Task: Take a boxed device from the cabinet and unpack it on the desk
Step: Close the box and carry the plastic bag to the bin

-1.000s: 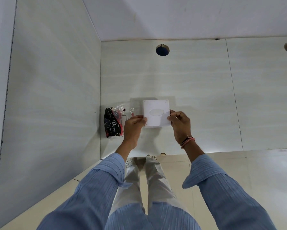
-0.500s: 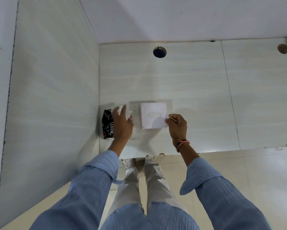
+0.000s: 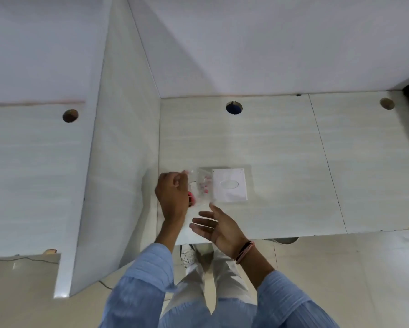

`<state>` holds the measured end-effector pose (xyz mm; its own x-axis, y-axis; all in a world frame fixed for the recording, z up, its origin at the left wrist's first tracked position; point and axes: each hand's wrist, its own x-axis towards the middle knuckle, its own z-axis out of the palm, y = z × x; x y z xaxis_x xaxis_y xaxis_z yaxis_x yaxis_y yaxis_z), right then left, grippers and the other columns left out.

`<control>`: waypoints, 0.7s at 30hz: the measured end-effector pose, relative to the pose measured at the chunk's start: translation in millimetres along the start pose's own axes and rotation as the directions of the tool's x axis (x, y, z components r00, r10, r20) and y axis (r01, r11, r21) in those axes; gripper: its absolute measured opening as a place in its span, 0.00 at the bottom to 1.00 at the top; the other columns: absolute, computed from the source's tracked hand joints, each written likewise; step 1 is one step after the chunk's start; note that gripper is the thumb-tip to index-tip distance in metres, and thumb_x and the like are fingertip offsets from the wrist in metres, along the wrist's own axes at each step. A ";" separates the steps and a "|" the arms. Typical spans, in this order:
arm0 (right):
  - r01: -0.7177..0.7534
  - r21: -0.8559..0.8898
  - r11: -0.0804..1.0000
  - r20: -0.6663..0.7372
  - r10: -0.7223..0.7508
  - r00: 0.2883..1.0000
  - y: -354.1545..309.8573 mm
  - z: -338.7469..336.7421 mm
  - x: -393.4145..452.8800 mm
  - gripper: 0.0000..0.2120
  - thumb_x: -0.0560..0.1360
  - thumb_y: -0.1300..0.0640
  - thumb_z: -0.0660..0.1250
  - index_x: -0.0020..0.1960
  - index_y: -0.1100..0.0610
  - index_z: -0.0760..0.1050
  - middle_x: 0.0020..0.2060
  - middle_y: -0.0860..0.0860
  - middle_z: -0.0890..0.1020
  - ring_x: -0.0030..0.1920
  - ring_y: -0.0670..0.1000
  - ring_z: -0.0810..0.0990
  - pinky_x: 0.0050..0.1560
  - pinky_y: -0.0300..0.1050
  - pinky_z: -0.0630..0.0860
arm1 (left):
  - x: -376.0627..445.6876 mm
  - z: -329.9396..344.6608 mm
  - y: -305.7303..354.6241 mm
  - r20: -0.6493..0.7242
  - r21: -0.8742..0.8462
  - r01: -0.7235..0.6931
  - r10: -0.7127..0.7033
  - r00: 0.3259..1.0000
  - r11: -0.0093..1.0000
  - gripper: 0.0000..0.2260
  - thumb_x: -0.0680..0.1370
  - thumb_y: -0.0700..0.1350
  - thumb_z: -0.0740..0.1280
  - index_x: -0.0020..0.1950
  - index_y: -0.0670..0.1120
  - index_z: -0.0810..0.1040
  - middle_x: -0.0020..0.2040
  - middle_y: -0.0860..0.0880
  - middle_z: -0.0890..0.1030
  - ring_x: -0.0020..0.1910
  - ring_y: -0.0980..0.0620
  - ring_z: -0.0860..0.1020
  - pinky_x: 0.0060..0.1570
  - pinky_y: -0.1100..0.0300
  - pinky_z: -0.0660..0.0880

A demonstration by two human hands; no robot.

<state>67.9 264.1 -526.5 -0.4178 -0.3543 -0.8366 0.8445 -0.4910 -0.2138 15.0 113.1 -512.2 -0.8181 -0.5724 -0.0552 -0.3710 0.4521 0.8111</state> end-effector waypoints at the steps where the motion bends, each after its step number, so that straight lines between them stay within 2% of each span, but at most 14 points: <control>1: 0.011 0.104 0.995 0.028 -0.014 1.000 -1.7 5.2 -0.7 0.26 0.80 0.51 0.67 0.67 0.72 0.72 0.59 0.71 0.80 0.55 0.66 0.83 0.60 0.57 0.81 | -9.1 -3.0 5.5 0.012 -0.052 0.012 -0.012 1.000 0.999 0.15 0.79 0.48 0.71 0.35 0.40 0.81 0.34 0.46 0.81 0.34 0.52 0.78 0.37 0.76 0.66; 4: 0.126 0.290 0.949 0.036 -0.143 0.989 -15.2 17.2 -4.6 0.30 0.80 0.52 0.68 0.71 0.73 0.68 0.65 0.70 0.77 0.67 0.66 0.77 0.62 0.55 0.79 | -28.7 -11.2 15.2 0.077 -0.164 0.042 -0.030 0.997 0.986 0.17 0.79 0.51 0.71 0.33 0.43 0.81 0.31 0.49 0.81 0.32 0.54 0.79 0.37 0.70 0.71; 6: 0.193 0.324 0.926 -0.013 -0.200 0.980 -26.3 20.6 -8.2 0.31 0.79 0.49 0.68 0.71 0.72 0.69 0.67 0.68 0.77 0.70 0.65 0.75 0.64 0.56 0.78 | -34.5 -19.4 17.4 0.098 -0.188 0.074 -0.056 0.994 0.979 0.20 0.79 0.51 0.72 0.31 0.41 0.77 0.28 0.49 0.77 0.27 0.56 0.73 0.31 0.69 0.68; 9: 0.255 0.263 0.931 -0.050 -0.251 0.967 -39.3 22.3 -19.2 0.27 0.79 0.46 0.68 0.68 0.66 0.73 0.61 0.66 0.81 0.63 0.65 0.80 0.67 0.59 0.76 | -34.1 -27.7 15.5 0.240 -0.221 0.169 -0.114 0.964 0.961 0.23 0.78 0.49 0.72 0.29 0.38 0.72 0.25 0.42 0.72 0.26 0.52 0.67 0.29 0.59 0.65; 10: 0.273 0.227 0.935 -0.047 -0.269 0.962 -41.6 22.9 -23.5 0.26 0.79 0.45 0.68 0.66 0.65 0.76 0.57 0.64 0.83 0.58 0.64 0.82 0.66 0.60 0.76 | -32.3 -29.3 15.3 0.310 -0.232 0.215 -0.138 0.941 0.949 0.23 0.77 0.48 0.72 0.29 0.36 0.72 0.25 0.38 0.72 0.26 0.52 0.67 0.30 0.58 0.65; 12: 0.292 0.148 0.945 -0.019 -0.292 0.956 -42.6 22.2 -30.6 0.23 0.78 0.44 0.68 0.63 0.61 0.79 0.51 0.60 0.86 0.52 0.61 0.84 0.63 0.61 0.77 | -32.1 -32.0 19.7 0.448 -0.258 0.342 -0.202 0.871 0.904 0.18 0.75 0.42 0.72 0.28 0.36 0.74 0.24 0.41 0.74 0.24 0.52 0.68 0.30 0.61 0.67; 14: 0.312 0.067 0.948 0.039 -0.315 0.948 -39.0 20.1 -36.8 0.23 0.79 0.44 0.68 0.66 0.59 0.79 0.57 0.59 0.85 0.56 0.61 0.83 0.68 0.63 0.74 | -35.0 -32.0 24.3 0.567 -0.278 0.457 -0.239 0.788 0.845 0.14 0.73 0.36 0.70 0.28 0.38 0.73 0.23 0.44 0.73 0.24 0.49 0.67 0.29 0.61 0.67; 16: 0.355 -0.003 0.935 0.089 -0.354 0.931 -32.1 18.1 -44.4 0.22 0.79 0.48 0.67 0.69 0.59 0.77 0.61 0.60 0.82 0.58 0.59 0.81 0.68 0.62 0.72 | -39.7 -30.9 28.8 0.656 -0.284 0.534 -0.245 0.714 0.796 0.11 0.72 0.33 0.69 0.31 0.38 0.73 0.26 0.42 0.72 0.25 0.47 0.66 0.26 0.60 0.67; 18: 0.416 -0.057 0.908 0.099 -0.410 0.907 -24.0 13.0 -53.1 0.19 0.80 0.54 0.67 0.68 0.59 0.78 0.59 0.59 0.83 0.56 0.57 0.81 0.64 0.59 0.76 | -44.5 -27.0 29.2 0.705 -0.275 0.595 -0.263 0.659 0.755 0.07 0.69 0.33 0.72 0.40 0.39 0.74 0.32 0.40 0.75 0.26 0.47 0.69 0.29 0.57 0.70; 21: 0.507 -0.081 0.858 0.081 -0.501 0.862 -11.8 -2.6 -67.0 0.14 0.79 0.67 0.65 0.64 0.62 0.79 0.54 0.59 0.83 0.52 0.55 0.82 0.58 0.52 0.80 | -50.0 -21.2 30.1 0.774 -0.230 0.660 -0.276 0.570 0.715 0.19 0.69 0.33 0.69 0.60 0.40 0.76 0.46 0.36 0.80 0.32 0.46 0.75 0.33 0.56 0.73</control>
<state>86.8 295.7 -469.3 -0.8102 -0.1241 -0.5728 0.5404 -0.5366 -0.6481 54.0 140.9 -472.7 -0.7036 0.0787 -0.7062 -0.7040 -0.2118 0.6779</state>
